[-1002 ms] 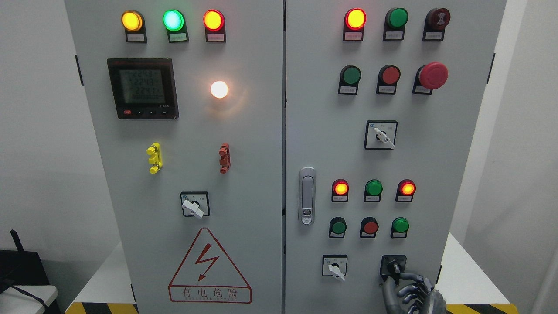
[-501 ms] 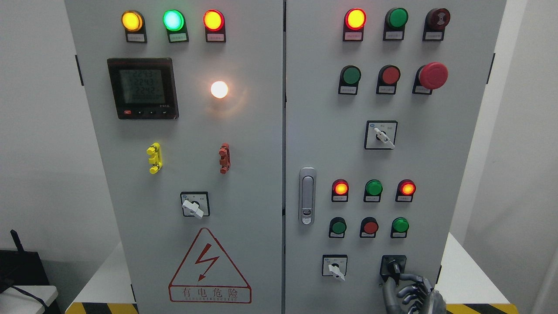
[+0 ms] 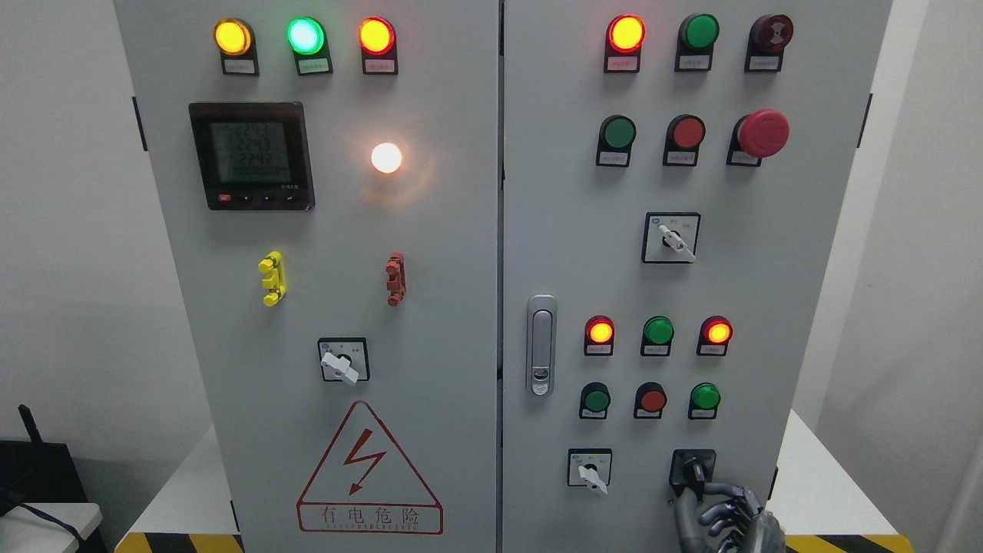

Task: Trip black knob to open circuit
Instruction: 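Twist the black knob with the right hand to switch it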

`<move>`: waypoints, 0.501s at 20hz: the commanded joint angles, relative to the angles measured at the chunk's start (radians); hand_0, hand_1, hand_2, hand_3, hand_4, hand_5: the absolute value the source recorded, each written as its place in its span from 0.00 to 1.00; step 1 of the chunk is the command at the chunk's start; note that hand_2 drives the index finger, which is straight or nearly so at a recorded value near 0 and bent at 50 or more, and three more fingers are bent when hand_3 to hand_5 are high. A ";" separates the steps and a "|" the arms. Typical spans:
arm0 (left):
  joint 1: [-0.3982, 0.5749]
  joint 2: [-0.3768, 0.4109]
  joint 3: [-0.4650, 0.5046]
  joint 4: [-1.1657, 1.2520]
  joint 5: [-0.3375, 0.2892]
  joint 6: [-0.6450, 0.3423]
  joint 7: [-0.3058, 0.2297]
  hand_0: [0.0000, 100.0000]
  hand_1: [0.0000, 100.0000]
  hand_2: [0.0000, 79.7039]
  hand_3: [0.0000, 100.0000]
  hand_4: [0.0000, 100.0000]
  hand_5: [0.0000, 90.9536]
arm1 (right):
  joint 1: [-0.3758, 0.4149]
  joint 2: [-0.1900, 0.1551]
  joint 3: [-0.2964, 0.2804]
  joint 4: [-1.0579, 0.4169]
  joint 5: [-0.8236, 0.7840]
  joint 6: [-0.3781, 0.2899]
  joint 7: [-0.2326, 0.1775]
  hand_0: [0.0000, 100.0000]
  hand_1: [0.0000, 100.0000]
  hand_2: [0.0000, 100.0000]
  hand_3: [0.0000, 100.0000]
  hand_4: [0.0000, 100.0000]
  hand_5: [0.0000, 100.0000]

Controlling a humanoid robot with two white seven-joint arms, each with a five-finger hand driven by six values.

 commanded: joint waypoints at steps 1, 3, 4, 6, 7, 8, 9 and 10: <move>-0.008 0.000 0.000 0.000 -0.034 0.000 0.001 0.12 0.39 0.00 0.00 0.00 0.00 | 0.000 0.000 0.002 0.000 -0.001 0.001 0.002 0.43 0.79 0.52 0.85 0.89 0.95; -0.008 0.000 0.000 0.000 -0.032 0.000 0.001 0.12 0.39 0.00 0.00 0.00 0.00 | -0.001 0.002 0.001 0.000 -0.001 0.001 0.002 0.43 0.79 0.52 0.85 0.89 0.95; -0.008 0.000 0.000 0.000 -0.032 0.000 0.001 0.12 0.39 0.00 0.00 0.00 0.00 | -0.003 0.000 0.002 0.000 -0.001 0.001 0.002 0.43 0.79 0.52 0.85 0.89 0.95; -0.008 0.000 0.000 0.000 -0.034 0.000 0.001 0.12 0.39 0.00 0.00 0.00 0.00 | -0.003 0.000 0.002 0.002 -0.001 0.002 0.002 0.43 0.79 0.53 0.85 0.89 0.95; -0.008 0.000 0.000 0.000 -0.032 0.000 0.001 0.12 0.39 0.00 0.00 0.00 0.00 | -0.003 0.000 0.002 0.002 -0.001 0.002 0.002 0.43 0.79 0.53 0.85 0.89 0.95; -0.008 0.000 0.000 0.000 -0.032 0.000 0.001 0.12 0.39 0.00 0.00 0.00 0.00 | -0.003 0.002 0.002 0.002 -0.001 0.002 0.002 0.43 0.79 0.53 0.85 0.89 0.95; -0.008 0.000 0.000 0.000 -0.032 0.000 0.001 0.12 0.39 0.00 0.00 0.00 0.00 | -0.003 0.000 0.002 0.002 -0.001 0.002 0.002 0.43 0.79 0.53 0.85 0.89 0.95; -0.008 0.000 0.000 0.000 -0.032 0.000 0.001 0.12 0.39 0.00 0.00 0.00 0.00 | -0.003 0.002 0.002 0.002 -0.001 0.002 0.002 0.43 0.79 0.53 0.85 0.89 0.95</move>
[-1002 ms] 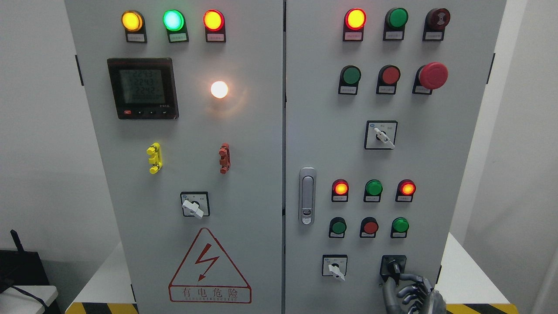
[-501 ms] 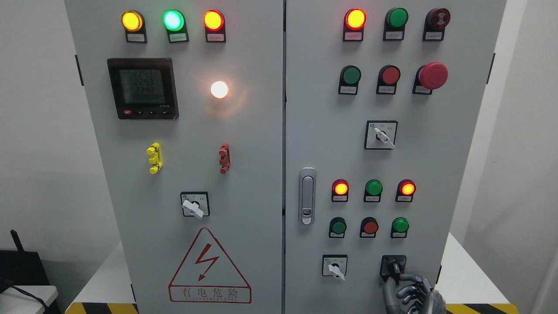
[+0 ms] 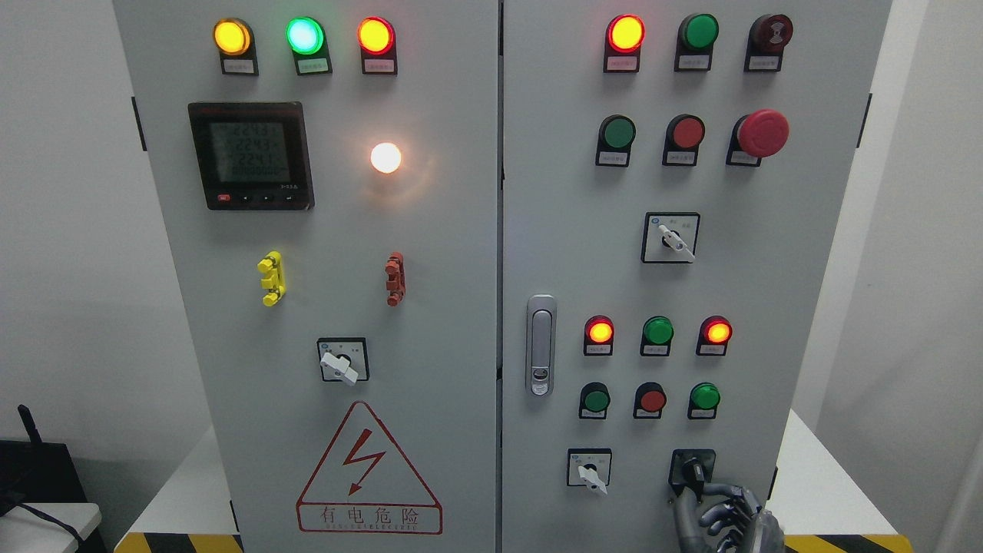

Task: Trip black knob to open circuit
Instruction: 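Twist the black knob with the right hand to switch it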

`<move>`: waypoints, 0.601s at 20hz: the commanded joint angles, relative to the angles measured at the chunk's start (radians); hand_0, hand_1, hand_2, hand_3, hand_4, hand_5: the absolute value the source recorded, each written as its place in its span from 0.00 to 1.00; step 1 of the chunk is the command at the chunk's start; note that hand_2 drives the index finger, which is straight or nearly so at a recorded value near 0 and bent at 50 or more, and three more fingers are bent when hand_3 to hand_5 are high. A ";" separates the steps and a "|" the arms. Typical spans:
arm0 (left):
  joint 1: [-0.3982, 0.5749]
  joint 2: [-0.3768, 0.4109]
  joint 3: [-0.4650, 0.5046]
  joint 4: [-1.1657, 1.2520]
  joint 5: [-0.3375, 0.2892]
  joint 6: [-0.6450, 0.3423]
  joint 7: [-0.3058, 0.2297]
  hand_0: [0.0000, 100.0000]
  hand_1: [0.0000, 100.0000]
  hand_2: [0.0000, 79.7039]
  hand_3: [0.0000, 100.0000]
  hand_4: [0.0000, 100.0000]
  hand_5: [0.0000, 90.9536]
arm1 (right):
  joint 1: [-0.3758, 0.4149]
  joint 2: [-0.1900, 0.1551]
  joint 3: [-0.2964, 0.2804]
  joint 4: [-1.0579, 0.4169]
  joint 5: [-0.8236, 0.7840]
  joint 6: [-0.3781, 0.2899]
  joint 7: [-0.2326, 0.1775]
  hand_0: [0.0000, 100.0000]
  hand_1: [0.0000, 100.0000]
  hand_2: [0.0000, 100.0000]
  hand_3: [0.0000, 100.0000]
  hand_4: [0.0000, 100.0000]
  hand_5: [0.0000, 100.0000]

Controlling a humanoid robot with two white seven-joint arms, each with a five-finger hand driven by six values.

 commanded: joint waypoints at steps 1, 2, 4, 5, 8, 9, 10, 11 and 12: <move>-0.008 0.000 0.000 0.000 -0.032 0.000 0.001 0.12 0.39 0.00 0.00 0.00 0.00 | -0.001 0.000 0.001 0.001 0.000 0.001 0.008 0.43 0.79 0.53 0.86 0.89 0.95; -0.008 0.000 0.000 0.000 -0.034 0.000 0.001 0.12 0.39 0.00 0.00 0.00 0.00 | -0.001 0.001 0.001 0.001 0.000 0.001 0.008 0.43 0.79 0.53 0.86 0.89 0.95; -0.008 0.000 0.000 0.000 -0.034 0.000 0.001 0.12 0.39 0.00 0.00 0.00 0.00 | -0.001 0.000 0.001 0.000 -0.002 0.001 0.008 0.44 0.79 0.53 0.86 0.89 0.95; -0.008 0.000 0.000 0.000 -0.032 0.000 0.001 0.12 0.39 0.00 0.00 0.00 0.00 | -0.001 0.000 0.001 0.000 -0.002 0.001 0.012 0.44 0.79 0.53 0.86 0.89 0.95; -0.008 0.000 0.000 0.000 -0.032 0.000 0.001 0.12 0.39 0.00 0.00 0.00 0.00 | -0.001 0.001 0.001 0.001 -0.002 0.001 0.012 0.44 0.78 0.53 0.86 0.90 0.95; -0.008 0.000 0.000 0.000 -0.034 0.000 0.001 0.12 0.39 0.00 0.00 0.00 0.00 | -0.001 0.001 0.001 0.001 -0.002 0.001 0.012 0.44 0.78 0.53 0.86 0.90 0.95; -0.008 0.000 0.000 0.000 -0.032 0.000 0.001 0.12 0.39 0.00 0.00 0.00 0.00 | -0.001 0.000 0.001 0.000 -0.003 0.001 0.012 0.44 0.78 0.53 0.86 0.90 0.95; -0.008 0.000 0.000 0.000 -0.032 0.000 0.001 0.12 0.39 0.00 0.00 0.00 0.00 | -0.001 0.001 0.001 0.000 -0.003 0.001 0.014 0.44 0.78 0.53 0.86 0.90 0.95; -0.008 0.000 0.000 0.000 -0.032 0.000 0.001 0.12 0.39 0.00 0.00 0.00 0.00 | -0.002 0.001 0.001 0.001 -0.005 -0.001 0.014 0.44 0.78 0.54 0.86 0.90 0.95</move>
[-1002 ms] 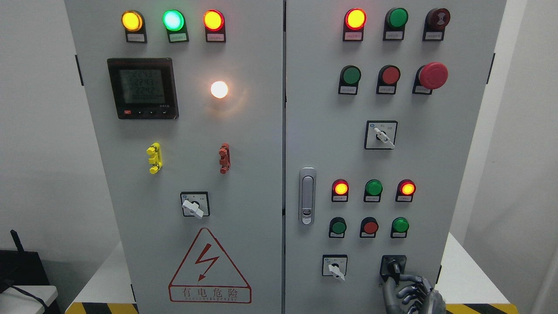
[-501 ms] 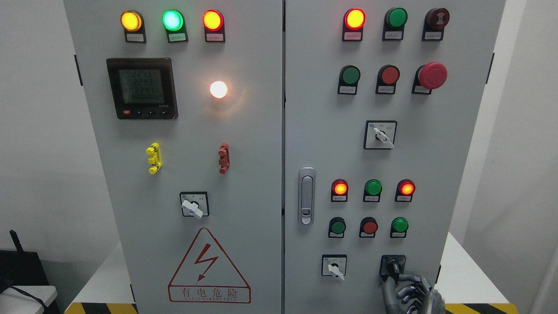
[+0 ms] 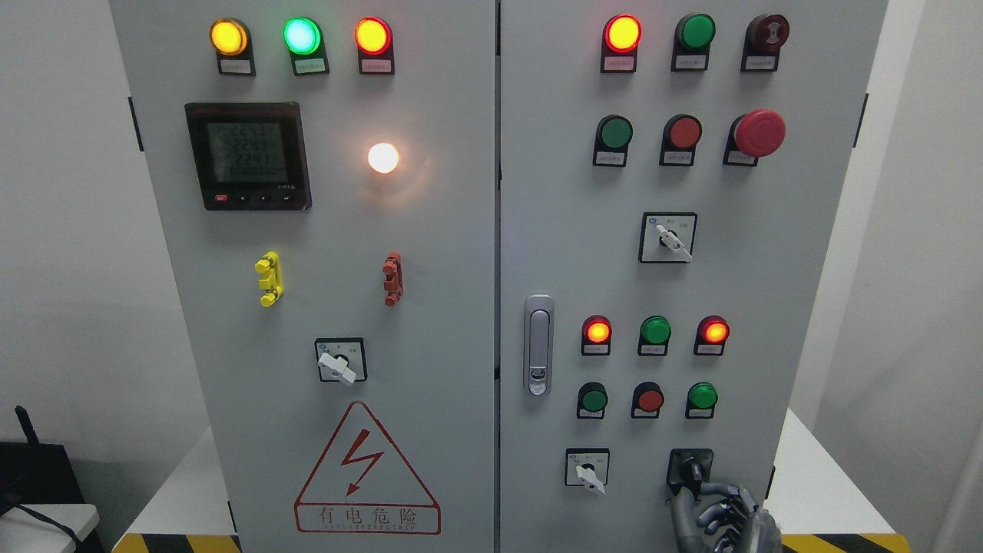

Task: Trip black knob to open circuit
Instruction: 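Twist the black knob with the right hand to switch it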

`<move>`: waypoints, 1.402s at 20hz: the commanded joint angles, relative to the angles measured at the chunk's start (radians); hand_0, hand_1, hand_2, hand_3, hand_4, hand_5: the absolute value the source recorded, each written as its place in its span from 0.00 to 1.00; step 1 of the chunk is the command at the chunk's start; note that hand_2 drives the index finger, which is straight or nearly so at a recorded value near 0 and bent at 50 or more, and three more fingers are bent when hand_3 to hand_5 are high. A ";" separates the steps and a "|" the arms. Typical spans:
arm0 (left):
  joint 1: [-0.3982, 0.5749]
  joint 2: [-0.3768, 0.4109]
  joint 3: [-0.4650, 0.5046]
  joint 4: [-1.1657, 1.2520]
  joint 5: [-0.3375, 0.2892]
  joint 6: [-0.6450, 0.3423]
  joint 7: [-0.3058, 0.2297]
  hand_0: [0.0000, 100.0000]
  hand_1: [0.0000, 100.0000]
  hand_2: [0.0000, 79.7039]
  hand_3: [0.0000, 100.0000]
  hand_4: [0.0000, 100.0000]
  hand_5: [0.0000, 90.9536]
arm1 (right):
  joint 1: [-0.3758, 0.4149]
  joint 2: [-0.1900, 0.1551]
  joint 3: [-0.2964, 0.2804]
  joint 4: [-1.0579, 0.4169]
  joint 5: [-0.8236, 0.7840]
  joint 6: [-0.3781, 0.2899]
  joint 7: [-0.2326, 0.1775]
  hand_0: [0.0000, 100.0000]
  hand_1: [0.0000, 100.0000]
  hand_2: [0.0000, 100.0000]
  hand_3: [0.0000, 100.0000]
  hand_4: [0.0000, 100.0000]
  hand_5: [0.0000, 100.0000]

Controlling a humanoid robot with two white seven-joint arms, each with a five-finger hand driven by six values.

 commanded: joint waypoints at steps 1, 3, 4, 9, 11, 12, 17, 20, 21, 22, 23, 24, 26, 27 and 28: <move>-0.008 0.000 0.000 0.000 -0.034 0.000 0.001 0.12 0.39 0.00 0.00 0.00 0.00 | -0.002 0.001 0.001 0.001 -0.003 -0.002 0.002 0.44 0.78 0.54 0.86 0.90 0.95; -0.008 -0.001 0.000 0.000 -0.034 0.000 0.001 0.12 0.39 0.00 0.00 0.00 0.00 | -0.002 0.001 0.001 0.001 -0.004 -0.002 0.005 0.44 0.78 0.54 0.86 0.90 0.95; -0.008 0.000 0.000 0.000 -0.032 0.000 0.001 0.12 0.39 0.00 0.00 0.00 0.00 | -0.002 0.001 0.001 0.001 -0.006 -0.002 0.005 0.44 0.78 0.54 0.86 0.90 0.95; -0.008 0.000 0.000 0.000 -0.034 0.000 0.001 0.12 0.39 0.00 0.00 0.00 0.00 | -0.003 0.012 0.007 0.001 -0.010 0.000 0.006 0.45 0.77 0.55 0.87 0.90 0.95; -0.008 0.000 0.000 0.000 -0.032 0.000 0.001 0.12 0.39 0.00 0.00 0.00 0.00 | -0.003 0.012 0.007 0.001 -0.013 -0.002 0.006 0.45 0.77 0.55 0.87 0.90 0.95; -0.008 0.000 0.000 0.000 -0.034 0.000 0.001 0.12 0.39 0.00 0.00 0.00 0.00 | -0.005 0.012 0.007 0.001 -0.013 -0.002 0.006 0.45 0.77 0.55 0.87 0.90 0.95; -0.008 0.000 0.000 0.000 -0.032 0.000 0.001 0.12 0.39 0.00 0.00 0.00 0.00 | -0.005 0.012 0.007 -0.001 -0.013 -0.003 0.008 0.46 0.76 0.56 0.88 0.91 0.95; -0.008 0.000 0.000 0.000 -0.034 0.000 0.001 0.12 0.39 0.00 0.00 0.00 0.00 | -0.005 0.013 0.007 -0.001 -0.015 -0.003 0.009 0.46 0.76 0.56 0.88 0.91 0.95; -0.008 0.000 0.000 0.000 -0.032 0.000 0.001 0.12 0.39 0.00 0.00 0.00 0.00 | -0.005 0.013 0.007 -0.001 -0.015 -0.005 0.009 0.46 0.76 0.56 0.88 0.91 0.95; -0.008 -0.001 0.000 0.000 -0.034 0.000 0.001 0.12 0.39 0.00 0.00 0.00 0.00 | -0.006 0.013 0.008 -0.001 -0.015 -0.003 0.011 0.46 0.76 0.56 0.88 0.91 0.95; -0.008 0.000 0.000 0.000 -0.034 0.000 0.001 0.12 0.39 0.00 0.00 0.00 0.00 | -0.006 0.013 0.010 -0.001 -0.015 -0.005 0.011 0.46 0.76 0.56 0.88 0.91 0.95; -0.008 0.000 0.000 0.000 -0.032 0.000 0.001 0.12 0.39 0.00 0.00 0.00 0.00 | -0.006 0.013 0.008 -0.001 -0.015 -0.005 0.019 0.46 0.76 0.57 0.88 0.92 0.95; -0.008 0.000 0.000 0.000 -0.034 0.000 0.001 0.12 0.39 0.00 0.00 0.00 0.00 | -0.006 0.013 0.008 -0.001 -0.015 -0.006 0.037 0.46 0.76 0.57 0.89 0.92 0.95; -0.008 0.000 0.000 0.000 -0.032 0.000 0.001 0.12 0.39 0.00 0.00 0.00 0.00 | -0.011 0.013 0.008 -0.001 -0.015 -0.006 0.037 0.46 0.76 0.57 0.89 0.92 0.96; -0.008 0.000 0.000 0.000 -0.034 0.000 0.001 0.12 0.39 0.00 0.00 0.00 0.00 | -0.011 0.013 0.008 -0.001 -0.015 -0.006 0.037 0.46 0.76 0.57 0.89 0.92 0.96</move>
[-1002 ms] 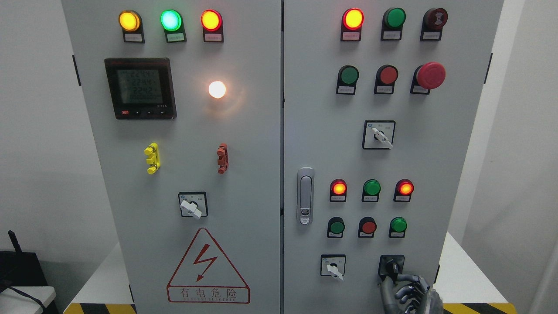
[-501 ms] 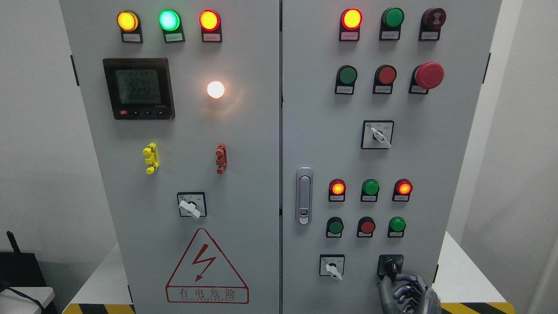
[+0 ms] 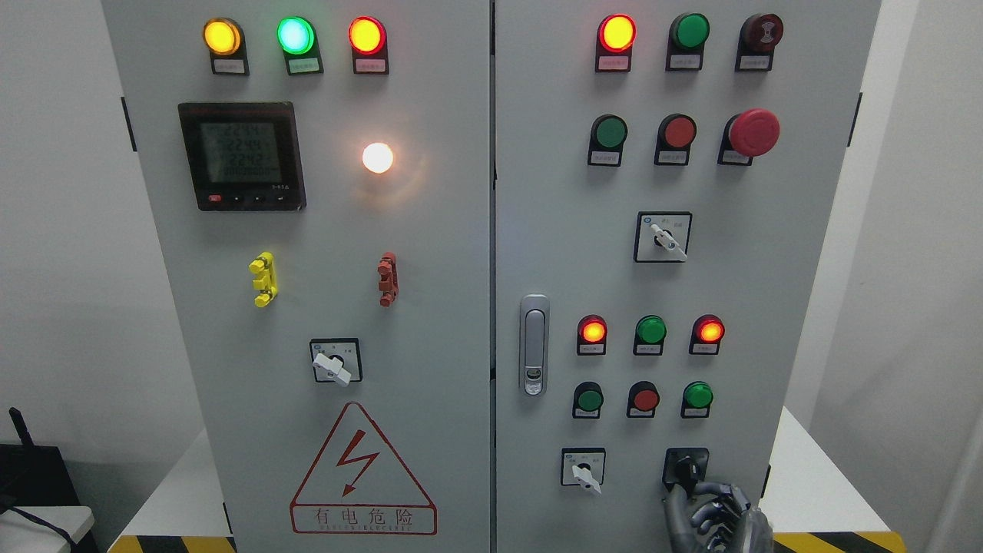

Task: Trip black knob to open circuit
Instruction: 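Twist the black knob with the right hand to switch it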

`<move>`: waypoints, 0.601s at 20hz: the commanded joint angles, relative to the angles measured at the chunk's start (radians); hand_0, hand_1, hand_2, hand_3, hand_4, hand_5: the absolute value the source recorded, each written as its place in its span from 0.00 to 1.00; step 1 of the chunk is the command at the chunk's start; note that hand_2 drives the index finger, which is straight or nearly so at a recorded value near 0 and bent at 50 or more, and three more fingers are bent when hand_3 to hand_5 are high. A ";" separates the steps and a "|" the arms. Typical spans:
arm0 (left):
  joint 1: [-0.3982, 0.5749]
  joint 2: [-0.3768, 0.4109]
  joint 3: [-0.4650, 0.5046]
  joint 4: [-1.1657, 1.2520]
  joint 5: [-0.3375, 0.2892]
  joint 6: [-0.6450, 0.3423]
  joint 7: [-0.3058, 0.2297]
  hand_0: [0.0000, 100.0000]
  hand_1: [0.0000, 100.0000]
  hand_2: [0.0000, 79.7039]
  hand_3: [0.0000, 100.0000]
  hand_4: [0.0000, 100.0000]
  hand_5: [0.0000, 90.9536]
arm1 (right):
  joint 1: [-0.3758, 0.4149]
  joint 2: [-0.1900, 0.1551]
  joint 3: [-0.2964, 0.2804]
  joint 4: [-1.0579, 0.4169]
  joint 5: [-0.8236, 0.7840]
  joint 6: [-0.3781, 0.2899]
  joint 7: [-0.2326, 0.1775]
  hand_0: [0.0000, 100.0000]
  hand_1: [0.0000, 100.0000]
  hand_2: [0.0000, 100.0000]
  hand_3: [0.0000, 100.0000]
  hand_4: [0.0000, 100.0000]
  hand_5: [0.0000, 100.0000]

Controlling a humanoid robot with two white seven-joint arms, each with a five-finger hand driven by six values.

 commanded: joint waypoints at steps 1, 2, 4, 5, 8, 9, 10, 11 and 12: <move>-0.008 0.000 0.000 0.000 -0.032 0.000 0.001 0.12 0.39 0.00 0.00 0.00 0.00 | -0.005 0.002 0.002 -0.001 -0.001 -0.003 0.008 0.46 0.76 0.57 0.89 0.92 0.96; -0.008 0.000 0.000 0.000 -0.032 0.000 0.001 0.12 0.39 0.00 0.00 0.00 0.00 | -0.005 0.002 0.002 -0.001 -0.001 -0.005 0.008 0.46 0.75 0.57 0.89 0.92 0.96; -0.008 -0.001 0.000 0.000 -0.034 0.000 0.001 0.12 0.39 0.00 0.00 0.00 0.00 | -0.005 0.002 0.002 -0.001 -0.001 -0.005 0.008 0.46 0.75 0.57 0.89 0.92 0.96; -0.008 0.000 0.000 0.000 -0.034 0.000 0.001 0.12 0.39 0.00 0.00 0.00 0.00 | -0.005 0.002 0.002 -0.001 -0.001 -0.006 0.008 0.46 0.75 0.57 0.89 0.92 0.96; -0.008 0.000 0.000 0.000 -0.034 0.000 0.001 0.12 0.39 0.00 0.00 0.00 0.00 | -0.005 0.002 0.000 -0.001 -0.001 -0.006 0.008 0.46 0.75 0.57 0.90 0.93 0.96; -0.008 0.000 0.000 0.000 -0.034 0.000 0.001 0.12 0.39 0.00 0.00 0.00 0.00 | -0.005 0.004 0.000 -0.001 -0.001 -0.008 0.008 0.46 0.75 0.57 0.90 0.93 0.96; -0.008 0.000 0.000 0.000 -0.034 0.000 0.001 0.12 0.39 0.00 0.00 0.00 0.00 | -0.005 0.004 0.000 -0.001 -0.002 -0.008 0.008 0.46 0.75 0.57 0.90 0.93 0.96; -0.008 0.000 0.000 0.000 -0.034 0.000 0.001 0.12 0.39 0.00 0.00 0.00 0.00 | -0.005 0.007 0.000 -0.001 -0.002 -0.008 0.008 0.46 0.75 0.57 0.90 0.93 0.96; -0.008 0.000 0.000 0.000 -0.032 0.000 0.001 0.12 0.39 0.00 0.00 0.00 0.00 | -0.005 0.008 0.000 -0.001 -0.002 -0.008 0.008 0.46 0.75 0.57 0.90 0.93 0.96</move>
